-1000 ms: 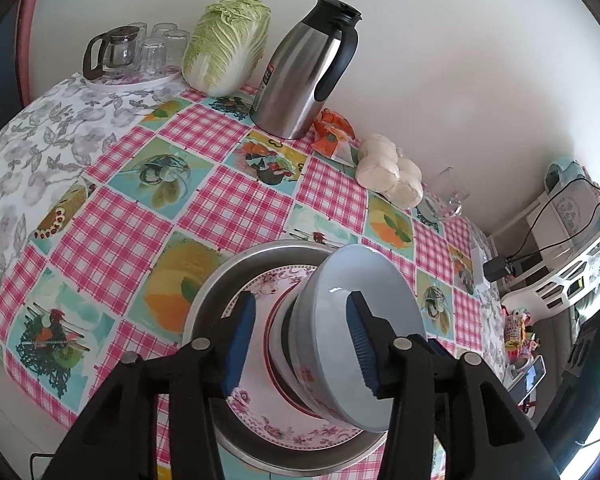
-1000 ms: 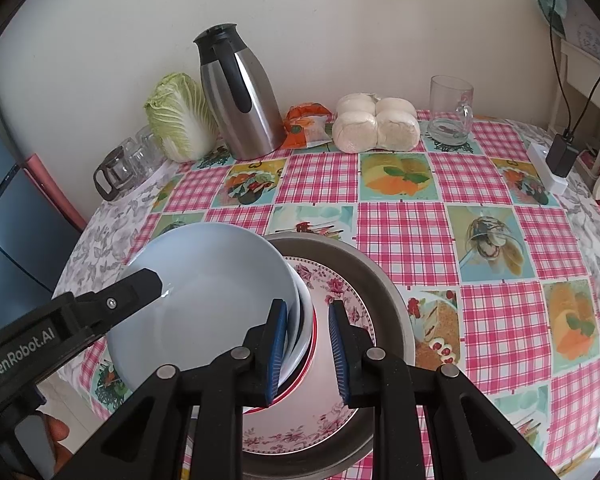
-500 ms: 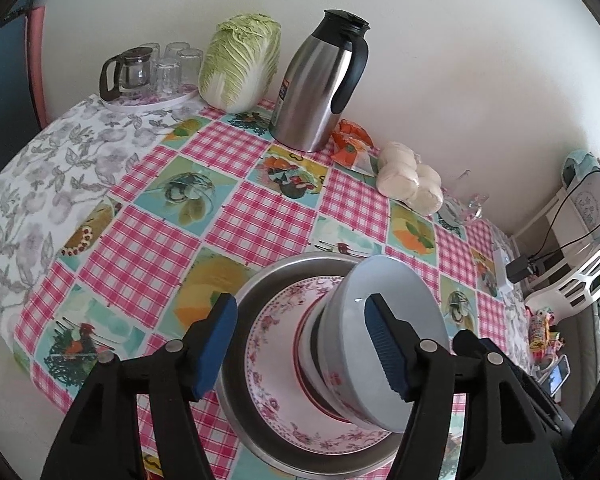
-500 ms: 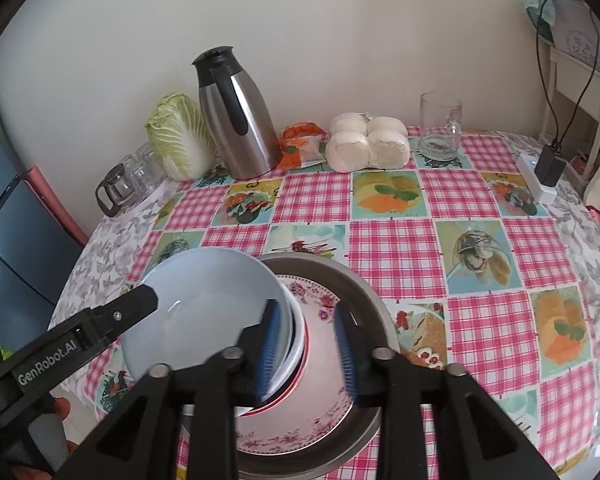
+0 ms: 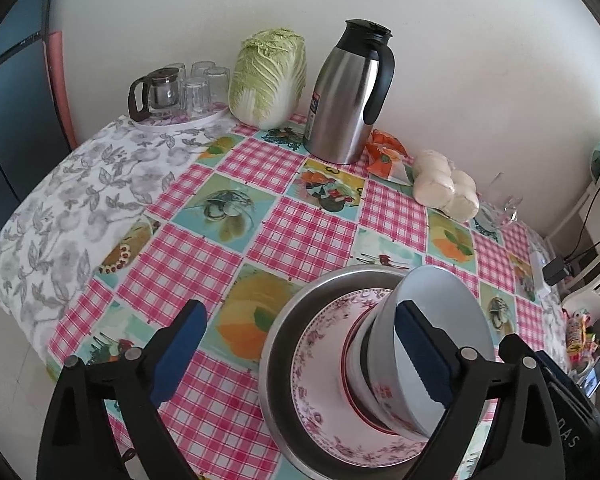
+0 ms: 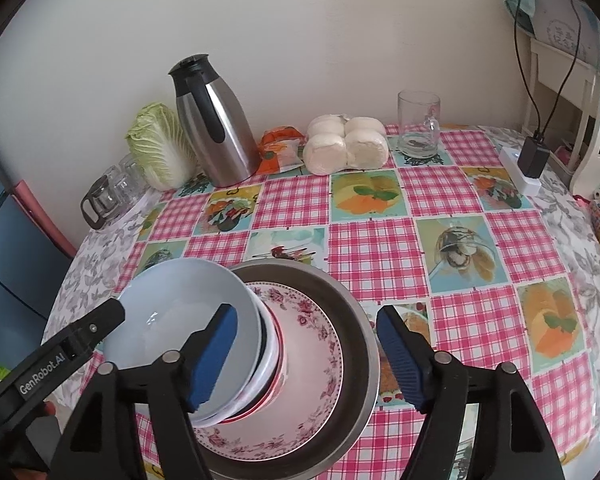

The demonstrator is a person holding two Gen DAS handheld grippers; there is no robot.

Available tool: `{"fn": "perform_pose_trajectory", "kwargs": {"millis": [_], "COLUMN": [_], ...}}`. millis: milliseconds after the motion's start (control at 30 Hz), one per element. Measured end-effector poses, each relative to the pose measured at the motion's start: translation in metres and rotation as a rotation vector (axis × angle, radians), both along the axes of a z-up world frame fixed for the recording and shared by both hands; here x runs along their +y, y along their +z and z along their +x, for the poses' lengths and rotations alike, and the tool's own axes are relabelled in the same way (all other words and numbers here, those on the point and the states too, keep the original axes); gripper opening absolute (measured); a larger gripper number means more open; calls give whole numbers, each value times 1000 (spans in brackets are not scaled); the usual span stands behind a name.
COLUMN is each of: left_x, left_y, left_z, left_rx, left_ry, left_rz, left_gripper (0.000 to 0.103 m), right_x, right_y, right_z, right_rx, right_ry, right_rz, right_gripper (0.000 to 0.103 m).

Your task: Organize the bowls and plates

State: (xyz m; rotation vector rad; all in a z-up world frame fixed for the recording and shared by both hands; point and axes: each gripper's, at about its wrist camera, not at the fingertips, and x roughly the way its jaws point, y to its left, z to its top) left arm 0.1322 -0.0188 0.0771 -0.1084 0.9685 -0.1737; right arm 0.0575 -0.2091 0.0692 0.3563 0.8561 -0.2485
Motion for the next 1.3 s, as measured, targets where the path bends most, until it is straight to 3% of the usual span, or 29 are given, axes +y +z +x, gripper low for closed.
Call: {"fn": "perform_pose_trajectory", "kwargs": {"millis": [133, 267, 833, 1300], "left_x": [-1, 0, -4, 5], "left_y": [1, 1, 9, 9], "left_z": [-1, -1, -13, -44], "left_rx": [-14, -16, -91, -144], "left_ry": [-2, 0, -27, -22], "left_rz": [11, 7, 61, 121], "left_gripper": [95, 96, 99, 99], "right_x": [-2, -3, -4, 2], "right_y": [-2, -2, 0, -4], "right_z": [0, 0, -6, -48], "right_rx": [1, -4, 0, -1], "right_ry": [-6, -11, -15, -29], "right_rz": [0, -3, -26, -31], "right_gripper": [87, 103, 103, 103]}}
